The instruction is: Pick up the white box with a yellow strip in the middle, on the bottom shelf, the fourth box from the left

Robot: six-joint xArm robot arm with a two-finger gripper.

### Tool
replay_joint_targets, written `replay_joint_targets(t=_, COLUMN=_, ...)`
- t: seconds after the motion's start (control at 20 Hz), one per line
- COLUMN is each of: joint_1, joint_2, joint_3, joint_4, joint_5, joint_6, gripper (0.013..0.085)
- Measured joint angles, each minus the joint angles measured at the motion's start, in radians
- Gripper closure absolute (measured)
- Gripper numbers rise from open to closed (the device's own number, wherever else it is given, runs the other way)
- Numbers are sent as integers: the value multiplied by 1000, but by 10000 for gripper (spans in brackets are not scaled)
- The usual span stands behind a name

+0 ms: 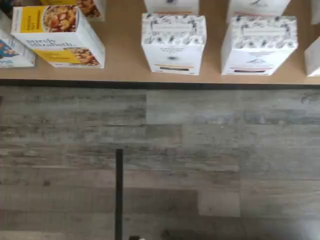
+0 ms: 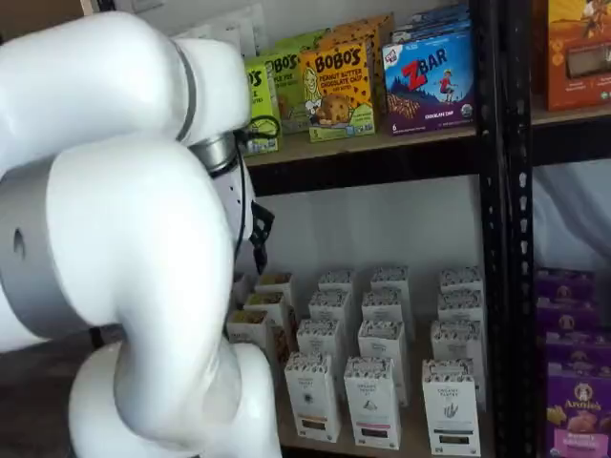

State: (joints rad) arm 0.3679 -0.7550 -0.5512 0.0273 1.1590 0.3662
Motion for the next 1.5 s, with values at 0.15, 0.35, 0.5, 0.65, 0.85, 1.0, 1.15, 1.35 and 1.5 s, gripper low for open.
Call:
replay_joint_targets(t=0.15, joint_1=18, joint_2=52, joint_3=22, joint_4=15, joint_5=-73, joint_6=10, gripper=130)
replay_joint_targets(t=0.35, joint_1=42, joint_2=130, joint_3=41, joint_4=4, joint_5=-173, joint_6=35, gripper=130)
replay_joint_targets(t=0.5, joint_1=59, joint_2=195, joint_3=41, joint_4=-22, joint_5=-232, joint_6=66, gripper=130)
replay_joint_targets(t=0.65, joint_1=67, joint_2=263, joint_3=34, joint_4=-39, joint_5=-286, joint_6=85, gripper=130)
replay_joint_targets(t=0.85, joint_1=58, joint_2=339, joint_3=32, joint_4=-21, joint_5=-369, joint_6=64, gripper=130)
replay_joint_targets(t=1.0, joint_1=45, joint_2=393, joint_3=24, joint_4=-31, joint_5=-420, joint_6=57, gripper=130)
replay_joint_targets(t=1.15, joint_1=31, joint_2=453, joint_3=2, joint_4=-49, joint_5=-440, joint_6=57, gripper=130)
replay_joint_targets(t=1.35, joint_1=5, joint_2=533, joint_3=-16, joint_4=-49, joint_5=-500, joint_6=33, gripper=130)
replay_joint_targets(t=1.5, joint_1=-15, joint_2=589, joint_3=-34, joint_4=-57, joint_5=-539, joint_6=19, gripper=130)
